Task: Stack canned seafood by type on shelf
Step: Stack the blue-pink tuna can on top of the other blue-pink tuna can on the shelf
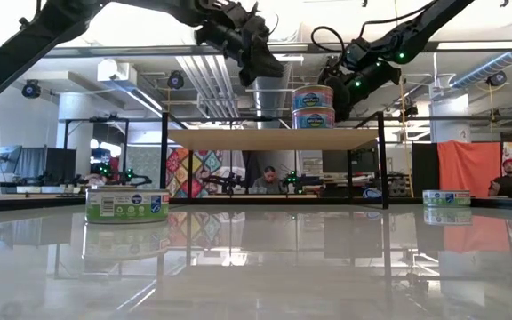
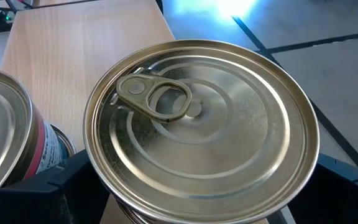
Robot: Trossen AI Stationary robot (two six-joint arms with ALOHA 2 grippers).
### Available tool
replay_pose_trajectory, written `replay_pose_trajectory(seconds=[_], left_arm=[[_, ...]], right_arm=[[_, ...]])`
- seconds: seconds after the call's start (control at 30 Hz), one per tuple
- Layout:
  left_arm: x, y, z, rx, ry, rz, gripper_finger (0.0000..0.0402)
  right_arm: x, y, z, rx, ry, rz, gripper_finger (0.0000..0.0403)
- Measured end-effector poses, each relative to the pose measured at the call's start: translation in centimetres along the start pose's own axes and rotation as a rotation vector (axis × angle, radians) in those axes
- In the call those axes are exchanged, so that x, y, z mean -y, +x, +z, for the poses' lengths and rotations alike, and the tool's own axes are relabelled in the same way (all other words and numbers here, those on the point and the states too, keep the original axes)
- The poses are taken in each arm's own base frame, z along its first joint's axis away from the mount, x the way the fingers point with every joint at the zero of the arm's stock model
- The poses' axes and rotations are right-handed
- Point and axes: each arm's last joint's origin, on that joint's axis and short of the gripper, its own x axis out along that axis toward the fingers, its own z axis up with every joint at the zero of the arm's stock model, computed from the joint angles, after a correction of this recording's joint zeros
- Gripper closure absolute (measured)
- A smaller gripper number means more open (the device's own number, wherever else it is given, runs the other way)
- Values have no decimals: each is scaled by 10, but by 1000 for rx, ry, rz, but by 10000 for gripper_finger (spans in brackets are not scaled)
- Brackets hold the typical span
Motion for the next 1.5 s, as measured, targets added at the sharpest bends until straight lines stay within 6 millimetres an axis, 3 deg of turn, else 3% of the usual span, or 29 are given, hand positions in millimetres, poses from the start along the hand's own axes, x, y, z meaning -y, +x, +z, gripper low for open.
replay_pose_trajectory(seconds=[0.27,0.53,0.73,0.93,1.17,1.5], left_arm=[[-10,20,3,138,95,-19,325],[5,60,-5,213,158,8,325],[-5,65,-9,258,121,123,325],[-7,77,-18,275,123,117,325],[-18,98,-25,229,89,111,325],[-26,99,-25,106,111,115,325]], right_arm=[[0,1,0,2,10,2,32],[1,1,-1,2,3,4,32],[0,2,-1,4,-13,12,32],[0,2,-1,11,-20,28,32],[-2,4,-1,18,-33,57,32],[-3,5,-1,17,-26,60,32]])
